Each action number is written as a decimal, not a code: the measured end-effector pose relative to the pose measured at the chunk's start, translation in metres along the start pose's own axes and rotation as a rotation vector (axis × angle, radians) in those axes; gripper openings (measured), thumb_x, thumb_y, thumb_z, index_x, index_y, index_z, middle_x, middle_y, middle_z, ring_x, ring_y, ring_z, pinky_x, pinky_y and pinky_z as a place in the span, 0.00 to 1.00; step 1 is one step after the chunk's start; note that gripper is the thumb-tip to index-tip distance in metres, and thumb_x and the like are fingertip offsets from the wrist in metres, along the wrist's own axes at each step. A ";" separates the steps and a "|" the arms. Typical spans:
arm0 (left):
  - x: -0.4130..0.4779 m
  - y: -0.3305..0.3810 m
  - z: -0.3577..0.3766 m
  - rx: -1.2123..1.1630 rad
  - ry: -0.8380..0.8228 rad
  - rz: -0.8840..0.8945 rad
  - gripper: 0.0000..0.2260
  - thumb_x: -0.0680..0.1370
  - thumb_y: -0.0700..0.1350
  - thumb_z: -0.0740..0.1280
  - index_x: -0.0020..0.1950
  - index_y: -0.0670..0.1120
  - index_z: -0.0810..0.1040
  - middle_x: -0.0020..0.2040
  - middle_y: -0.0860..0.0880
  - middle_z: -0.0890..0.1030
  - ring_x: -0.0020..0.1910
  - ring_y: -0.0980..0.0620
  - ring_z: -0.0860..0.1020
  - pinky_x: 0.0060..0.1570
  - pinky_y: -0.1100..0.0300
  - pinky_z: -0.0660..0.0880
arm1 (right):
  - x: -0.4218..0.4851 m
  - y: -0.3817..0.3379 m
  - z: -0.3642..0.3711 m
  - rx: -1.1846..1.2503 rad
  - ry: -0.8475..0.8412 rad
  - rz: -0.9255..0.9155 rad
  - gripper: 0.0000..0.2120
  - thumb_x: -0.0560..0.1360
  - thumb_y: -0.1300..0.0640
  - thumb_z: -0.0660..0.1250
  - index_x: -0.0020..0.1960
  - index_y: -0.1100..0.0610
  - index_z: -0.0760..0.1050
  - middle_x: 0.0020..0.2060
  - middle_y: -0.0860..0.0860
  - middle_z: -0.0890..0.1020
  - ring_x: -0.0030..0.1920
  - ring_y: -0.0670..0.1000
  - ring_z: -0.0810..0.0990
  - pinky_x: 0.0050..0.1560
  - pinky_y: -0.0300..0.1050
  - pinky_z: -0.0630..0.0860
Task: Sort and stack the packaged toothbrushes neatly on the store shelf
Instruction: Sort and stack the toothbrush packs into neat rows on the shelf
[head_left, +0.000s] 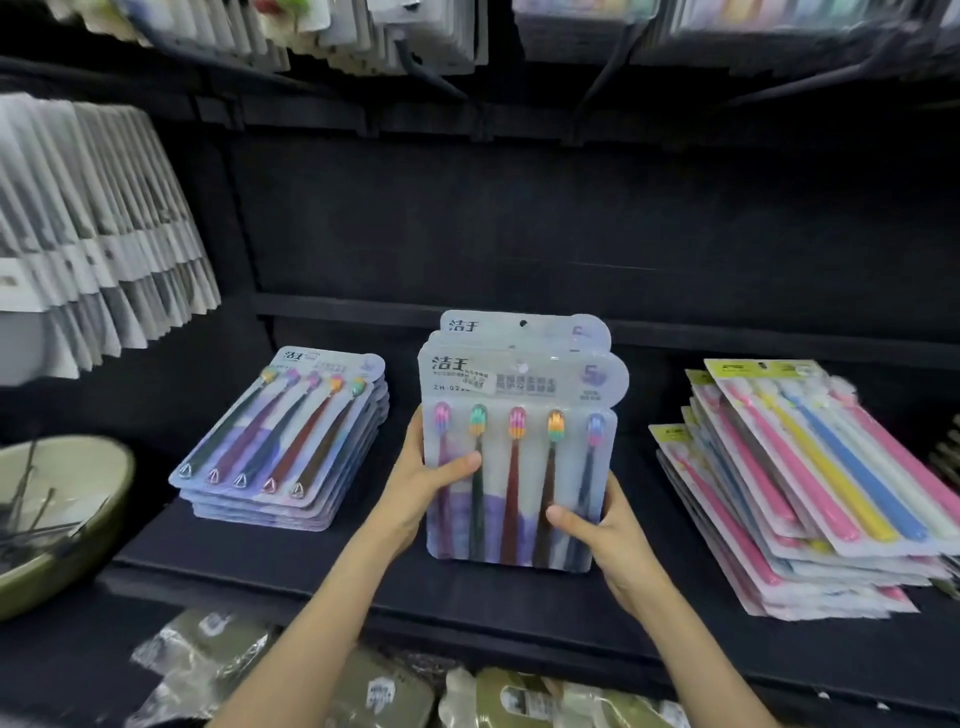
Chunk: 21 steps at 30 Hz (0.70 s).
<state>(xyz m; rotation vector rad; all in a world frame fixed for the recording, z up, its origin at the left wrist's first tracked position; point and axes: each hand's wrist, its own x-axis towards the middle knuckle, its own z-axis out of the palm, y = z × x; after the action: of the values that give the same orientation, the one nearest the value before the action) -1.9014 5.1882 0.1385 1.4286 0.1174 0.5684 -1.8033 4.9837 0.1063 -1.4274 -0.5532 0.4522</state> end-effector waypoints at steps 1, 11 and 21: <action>-0.002 0.000 -0.001 0.005 -0.017 0.007 0.34 0.64 0.43 0.77 0.68 0.52 0.69 0.63 0.52 0.78 0.63 0.54 0.76 0.54 0.65 0.75 | -0.001 0.003 0.001 -0.006 -0.009 0.005 0.43 0.59 0.48 0.81 0.70 0.45 0.66 0.60 0.43 0.80 0.60 0.45 0.79 0.50 0.35 0.77; -0.023 -0.017 0.001 0.022 -0.053 -0.022 0.37 0.66 0.45 0.77 0.72 0.52 0.65 0.66 0.53 0.76 0.65 0.56 0.74 0.56 0.66 0.74 | -0.008 -0.023 0.003 -0.036 -0.057 -0.119 0.36 0.67 0.44 0.76 0.69 0.48 0.65 0.60 0.40 0.79 0.62 0.41 0.76 0.52 0.31 0.74; -0.018 -0.008 0.002 0.192 0.182 -0.285 0.30 0.57 0.66 0.75 0.53 0.51 0.80 0.47 0.52 0.85 0.49 0.50 0.83 0.54 0.50 0.78 | -0.001 -0.027 0.031 0.051 0.141 0.021 0.20 0.69 0.43 0.72 0.59 0.49 0.77 0.51 0.49 0.85 0.51 0.50 0.84 0.47 0.43 0.81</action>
<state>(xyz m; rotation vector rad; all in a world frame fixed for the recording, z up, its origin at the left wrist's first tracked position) -1.9134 5.1783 0.1265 1.5102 0.5244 0.4583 -1.8235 5.0051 0.1350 -1.4049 -0.4113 0.3767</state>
